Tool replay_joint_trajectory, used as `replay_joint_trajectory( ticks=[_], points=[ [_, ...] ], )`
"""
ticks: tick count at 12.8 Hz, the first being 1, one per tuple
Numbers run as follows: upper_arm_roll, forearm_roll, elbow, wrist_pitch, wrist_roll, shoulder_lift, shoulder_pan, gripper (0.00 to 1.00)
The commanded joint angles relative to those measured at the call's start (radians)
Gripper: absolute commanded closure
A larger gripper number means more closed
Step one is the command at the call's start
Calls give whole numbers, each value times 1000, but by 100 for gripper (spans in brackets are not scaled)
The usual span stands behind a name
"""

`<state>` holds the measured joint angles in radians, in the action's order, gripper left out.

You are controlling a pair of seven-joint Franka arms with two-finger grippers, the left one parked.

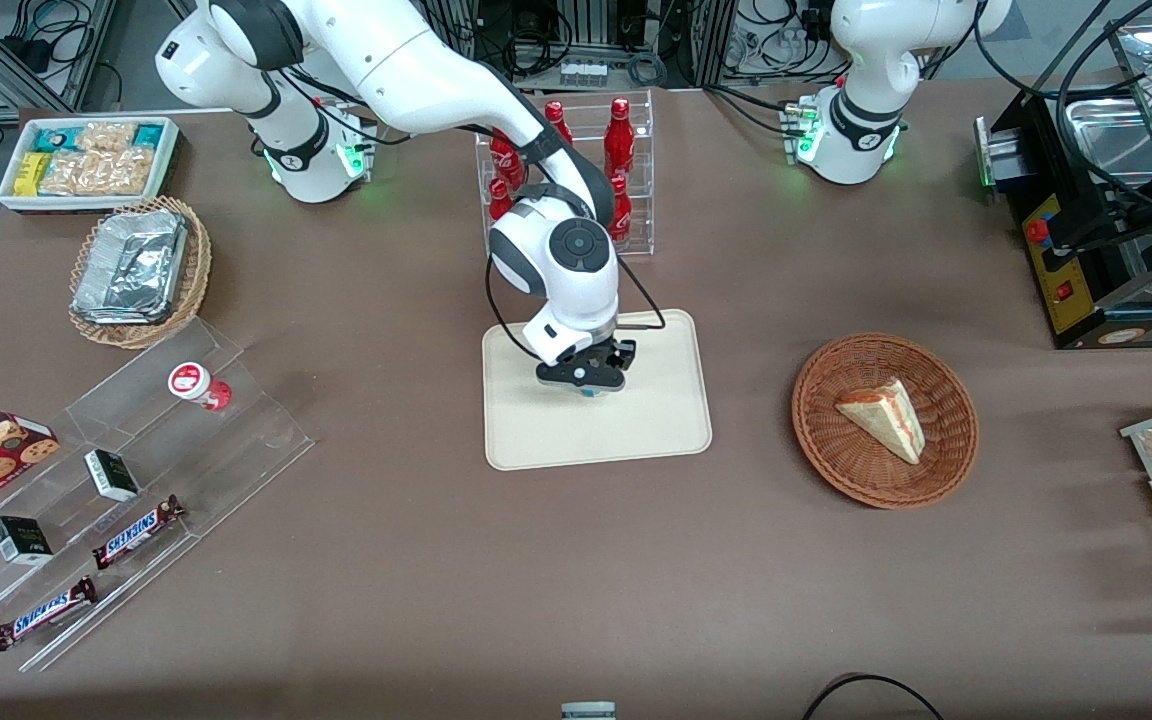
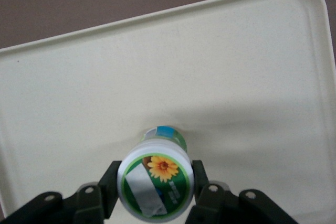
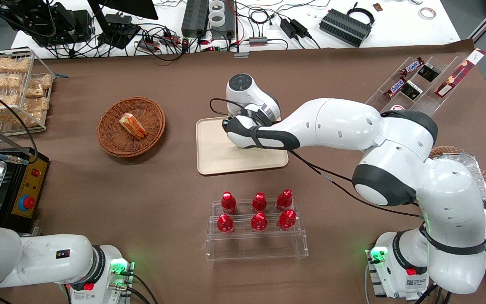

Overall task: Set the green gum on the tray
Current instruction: 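Lower the gum bottle onto the tray and open the right gripper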

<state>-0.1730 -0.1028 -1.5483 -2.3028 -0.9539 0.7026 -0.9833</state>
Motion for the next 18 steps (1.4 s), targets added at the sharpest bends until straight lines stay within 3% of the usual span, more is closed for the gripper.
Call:
replay_joint_trajectory(
  ticks=[1, 2, 3, 4, 5, 6, 7, 13, 18],
  points=[
    [-2, -28, -3, -18, -3, 8, -1, 76],
    [-2, -28, -3, -18, -3, 9, -3, 75],
    [-2, -28, -3, -18, -3, 9, -3, 61],
    [-2, -29, -3, -18, -3, 11, -2, 33],
    [-2, -31, -3, -18, -3, 12, 3, 31],
    [0, -34, -3, -18, -3, 11, 6, 11],
    [-2, -41, -3, -17, -3, 9, 8, 0],
    [7, -40, -22, 98, 44, -147, 72, 0],
    [110, -38, -162, 200, 197, -404, 268, 0]
  ],
)
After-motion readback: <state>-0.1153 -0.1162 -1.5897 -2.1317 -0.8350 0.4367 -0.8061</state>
